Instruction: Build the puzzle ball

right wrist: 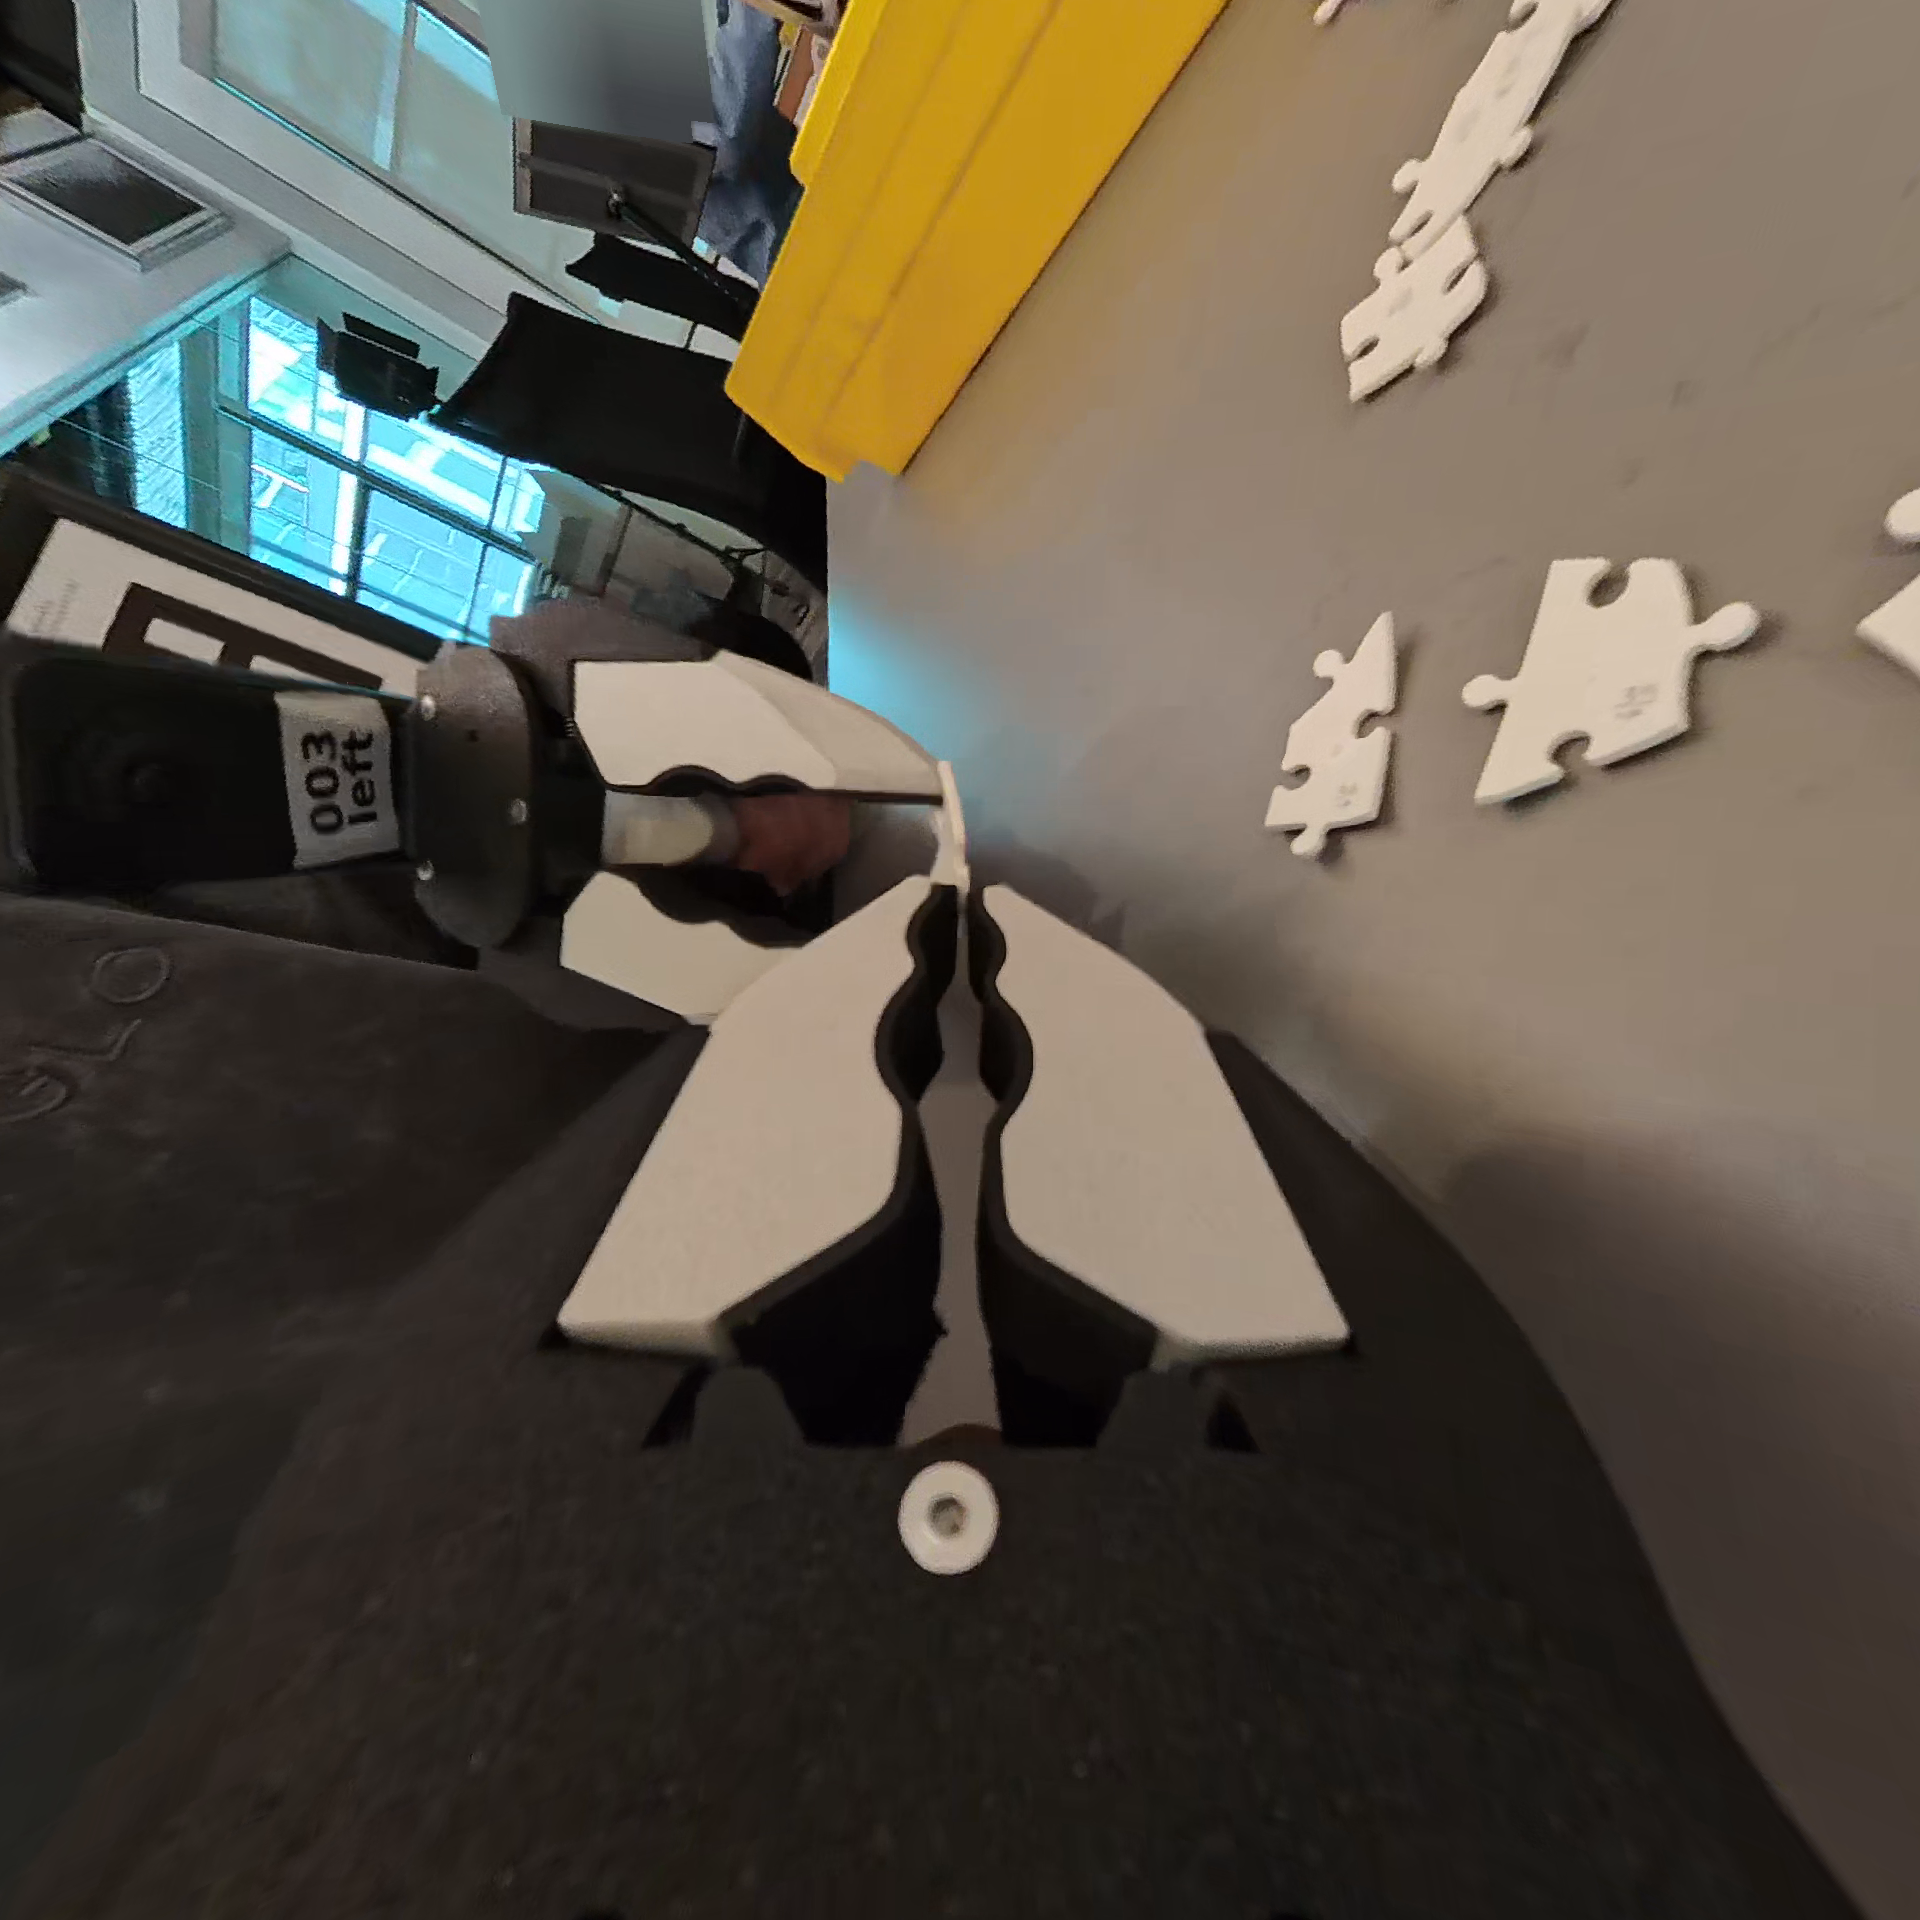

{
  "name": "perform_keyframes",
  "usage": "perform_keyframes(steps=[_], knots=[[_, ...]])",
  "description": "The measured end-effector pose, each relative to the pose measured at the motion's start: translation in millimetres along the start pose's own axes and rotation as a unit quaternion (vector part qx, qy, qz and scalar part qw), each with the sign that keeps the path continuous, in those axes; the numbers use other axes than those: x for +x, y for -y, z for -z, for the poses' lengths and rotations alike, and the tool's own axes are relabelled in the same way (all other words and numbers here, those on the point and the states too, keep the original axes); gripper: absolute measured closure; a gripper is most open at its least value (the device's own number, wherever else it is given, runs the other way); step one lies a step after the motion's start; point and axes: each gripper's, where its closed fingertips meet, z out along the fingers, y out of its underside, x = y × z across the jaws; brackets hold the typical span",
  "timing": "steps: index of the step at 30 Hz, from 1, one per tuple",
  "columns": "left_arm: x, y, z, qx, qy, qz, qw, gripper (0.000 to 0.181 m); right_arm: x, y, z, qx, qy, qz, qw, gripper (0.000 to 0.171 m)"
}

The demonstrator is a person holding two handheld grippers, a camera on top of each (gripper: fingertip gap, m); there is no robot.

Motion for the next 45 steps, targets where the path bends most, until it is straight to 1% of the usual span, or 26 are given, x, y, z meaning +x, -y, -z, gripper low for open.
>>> perform_keyframes(steps=[4, 7, 9, 11, 13, 16, 23, 26, 30, 32, 34, 36, 38, 40, 42, 45], knots=[[6.2, 0.3, 2.9, 0.013, -0.084, 0.109, 0.99, 0.147, -0.8, 4.4, 10.2, 0.021, -0.007, 0.026, 0.999, 0.169], [5.9, 7.5, 4.5, 0.039, -0.143, 0.195, 0.969, 0.148, -6.9, 6.5, 14.2, 0.03, -0.012, 0.073, 0.997, 0.169], [6.2, 12.2, 6.1, 0.053, -0.177, 0.234, 0.955, 0.149, -16.6, 5.7, 13.5, 0.031, -0.012, 0.119, 0.992, 0.169], [8.9, 14.5, 7.9, 0.06, -0.205, 0.252, 0.944, 0.157, -26.0, 5.3, 11.8, 0.033, -0.011, 0.15, 0.988, 0.169], [12.3, 17.8, 12.3, 0.07, -0.23, 0.268, 0.933, 0.173, -26.1, 6.0, 11.5, 0.037, -0.026, 0.163, 0.986, 0.169], [13.2, 18.0, 15.7, 0.073, -0.243, 0.285, 0.925, 0.178, -28.4, 3.5, 11.0, 0.036, -0.017, 0.166, 0.985, 0.168], [15.3, 11.7, 13.2, 0.054, -0.236, 0.287, 0.927, 0.18, -20.9, -2.5, 7.6, 0.007, -0.088, 0.239, 0.967, 0.168], [16.5, 10.7, 12.4, 0.05, -0.239, 0.288, 0.926, 0.18, -19.9, -4.2, 7.6, 0.0, -0.094, 0.241, 0.966, 0.168], [16.3, 9.1, 10.4, 0.046, -0.228, 0.274, 0.933, 0.179, -17.7, -6.0, 8.1, -0.006, -0.099, 0.236, 0.967, 0.168], [12.3, 10.2, 10.6, 0.053, -0.213, 0.263, 0.939, 0.177, -17.4, -4.7, 9.2, -0.005, -0.101, 0.234, 0.967, 0.169], [7.2, 11.5, 11.8, 0.061, -0.198, 0.253, 0.945, 0.164, -12.1, -0.4, 15.0, -0.008, -0.124, 0.24, 0.963, 0.169], [-1.4, 13.0, 14.2, 0.073, -0.176, 0.242, 0.951, 0.15, -10.2, 11.4, 27.7, -0.003, -0.149, 0.248, 0.957, 0.169], [-10.8, 16.9, 18.3, 0.087, -0.158, 0.227, 0.957, 0.142, -14.8, 31.7, 46.5, 0.008, -0.173, 0.262, 0.949, 0.169], [-21.4, 26.4, 23.9, 0.105, -0.152, 0.208, 0.96, 0.135, -18.5, 58.2, 71.4, 0.012, -0.217, 0.288, 0.933, 0.169], [-36.8, 37.5, 27.8, 0.119, -0.145, 0.19, 0.964, 0.132, -27.3, 89.0, 96.6, 0.029, -0.249, 0.308, 0.918, 0.169], [-71.8, 61.0, 33.1, 0.139, -0.125, 0.166, 0.968, 0.131, -35.9, 134.7, 128.3, 0.054, -0.284, 0.32, 0.902, 0.169]])
